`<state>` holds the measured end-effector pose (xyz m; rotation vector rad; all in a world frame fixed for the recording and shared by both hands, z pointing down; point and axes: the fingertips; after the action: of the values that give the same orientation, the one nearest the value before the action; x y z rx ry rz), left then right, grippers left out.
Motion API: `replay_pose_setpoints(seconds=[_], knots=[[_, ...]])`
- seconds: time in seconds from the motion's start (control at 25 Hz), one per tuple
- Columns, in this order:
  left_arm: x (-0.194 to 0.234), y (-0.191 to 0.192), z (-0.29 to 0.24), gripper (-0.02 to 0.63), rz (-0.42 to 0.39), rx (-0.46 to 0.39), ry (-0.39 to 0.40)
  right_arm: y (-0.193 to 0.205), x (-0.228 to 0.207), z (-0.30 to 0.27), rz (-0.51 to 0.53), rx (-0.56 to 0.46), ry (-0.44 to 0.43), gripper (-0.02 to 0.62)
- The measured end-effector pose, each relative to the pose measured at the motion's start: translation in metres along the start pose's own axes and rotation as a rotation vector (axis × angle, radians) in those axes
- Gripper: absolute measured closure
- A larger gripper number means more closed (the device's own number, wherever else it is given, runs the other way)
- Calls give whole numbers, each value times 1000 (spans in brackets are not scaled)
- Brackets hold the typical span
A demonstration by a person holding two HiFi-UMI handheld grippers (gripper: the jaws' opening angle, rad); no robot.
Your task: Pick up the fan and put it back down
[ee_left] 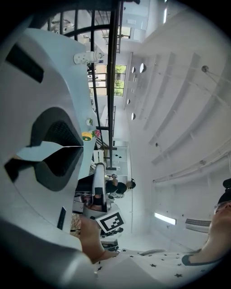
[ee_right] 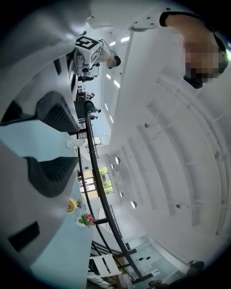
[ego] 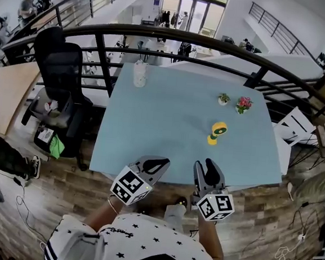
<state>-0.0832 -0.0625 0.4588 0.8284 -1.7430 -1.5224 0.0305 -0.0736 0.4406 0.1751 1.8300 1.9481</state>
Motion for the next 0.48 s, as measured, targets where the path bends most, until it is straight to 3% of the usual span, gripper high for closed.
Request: replay_pose_setpoints(seconds=[0.16,0.48], knots=[[16,-3,-15,577,24,-13,-78,-4,-17,-19,6,9,-58,440],[18,-2,-67,577,45,-4,-153,-3,-83,-32,23,53,-69,433]])
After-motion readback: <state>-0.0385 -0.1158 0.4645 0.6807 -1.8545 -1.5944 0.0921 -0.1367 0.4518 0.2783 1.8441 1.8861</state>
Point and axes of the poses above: the fingertips, and each gripper's own axes: z backward along the fingers, x to its left, y out of its underside, and after that the axes turned 9 degrees about -x, right-handed
